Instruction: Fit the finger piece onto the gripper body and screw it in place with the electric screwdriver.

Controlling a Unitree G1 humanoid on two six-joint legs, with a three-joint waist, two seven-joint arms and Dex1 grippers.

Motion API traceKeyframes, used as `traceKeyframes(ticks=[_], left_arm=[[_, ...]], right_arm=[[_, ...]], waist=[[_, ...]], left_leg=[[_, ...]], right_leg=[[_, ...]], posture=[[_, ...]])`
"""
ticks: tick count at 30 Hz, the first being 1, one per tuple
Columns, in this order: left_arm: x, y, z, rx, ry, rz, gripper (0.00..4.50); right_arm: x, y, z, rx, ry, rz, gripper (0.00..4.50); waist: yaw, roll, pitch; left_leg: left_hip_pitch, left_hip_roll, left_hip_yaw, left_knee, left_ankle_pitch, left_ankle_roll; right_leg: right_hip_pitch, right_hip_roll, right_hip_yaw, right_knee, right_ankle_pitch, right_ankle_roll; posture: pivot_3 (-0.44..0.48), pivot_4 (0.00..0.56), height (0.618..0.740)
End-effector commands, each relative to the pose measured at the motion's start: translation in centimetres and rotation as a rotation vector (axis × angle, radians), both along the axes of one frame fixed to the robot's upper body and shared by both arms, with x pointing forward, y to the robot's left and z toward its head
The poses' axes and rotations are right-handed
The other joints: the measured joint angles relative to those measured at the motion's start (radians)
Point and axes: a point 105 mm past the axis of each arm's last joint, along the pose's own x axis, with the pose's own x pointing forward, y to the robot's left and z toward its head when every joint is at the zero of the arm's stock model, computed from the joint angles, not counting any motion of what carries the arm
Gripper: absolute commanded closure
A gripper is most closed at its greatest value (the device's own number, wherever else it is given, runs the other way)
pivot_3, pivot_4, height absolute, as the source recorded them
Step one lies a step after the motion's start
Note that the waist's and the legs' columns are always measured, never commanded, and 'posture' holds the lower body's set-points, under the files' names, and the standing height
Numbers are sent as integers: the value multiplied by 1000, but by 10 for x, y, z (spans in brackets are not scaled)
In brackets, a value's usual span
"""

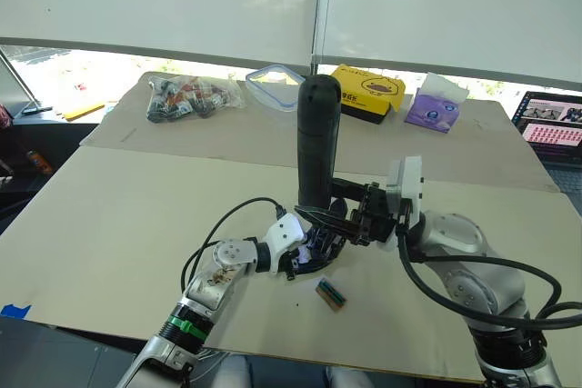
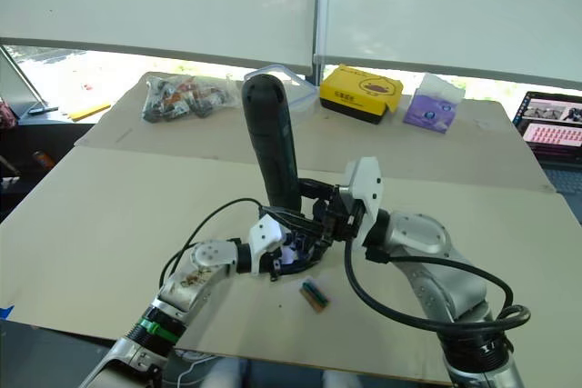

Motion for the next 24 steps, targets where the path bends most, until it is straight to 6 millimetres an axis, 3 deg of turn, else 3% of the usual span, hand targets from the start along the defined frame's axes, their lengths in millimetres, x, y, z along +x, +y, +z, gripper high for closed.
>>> traceKeyframes(ticks=[1, 3, 13, 17, 18, 24], left_arm=[[-8, 1, -27, 72, 89, -5, 2243], [-5, 1, -26, 68, 84, 8, 2243], [-1, -4, -22, 16, 79, 24, 2243], [1, -5, -15, -12, 38, 24, 251], [2, -3, -12, -19, 14, 25, 41], [-5, 18, -2, -25, -29, 16, 41]], right_arm=[[-10, -6, 35, 92, -142, 55, 2597], [-18, -9, 48, 122, -192, 98, 2597], [-43, -18, 51, 130, -166, 182, 2597], [-54, -22, 53, 139, -131, 217, 2597], [-57, -23, 56, 145, -113, 228, 2597], [-63, -42, 73, 151, -25, 200, 2597]], waist=[[1, -1, 0], [2, 0, 2], [9, 0, 2], [11, 0, 2], [11, 0, 2], [5, 0, 3]], left_leg=[[0, 0, 0, 0, 0, 0], [-1, 0, 0, 0, 0, 0], [-2, 0, 0, 1, 0, 0], [-2, 0, 0, 0, 0, 0], [-2, 0, 0, 0, 0, 0], [-6, 0, 0, -1, 1, 2]], right_leg=[[0, 0, 0, 0, 0, 0], [0, 0, 0, 0, 0, 0], [0, 0, 0, -2, 0, 0], [0, 0, 0, -7, 1, 0], [0, 0, 0, -7, 1, 0], [0, 0, 1, -7, 1, -1]], posture=[[0, 150, 740], [0, 150, 740], [0, 150, 740], [0, 150, 740], [0, 150, 740], [0, 150, 740]])
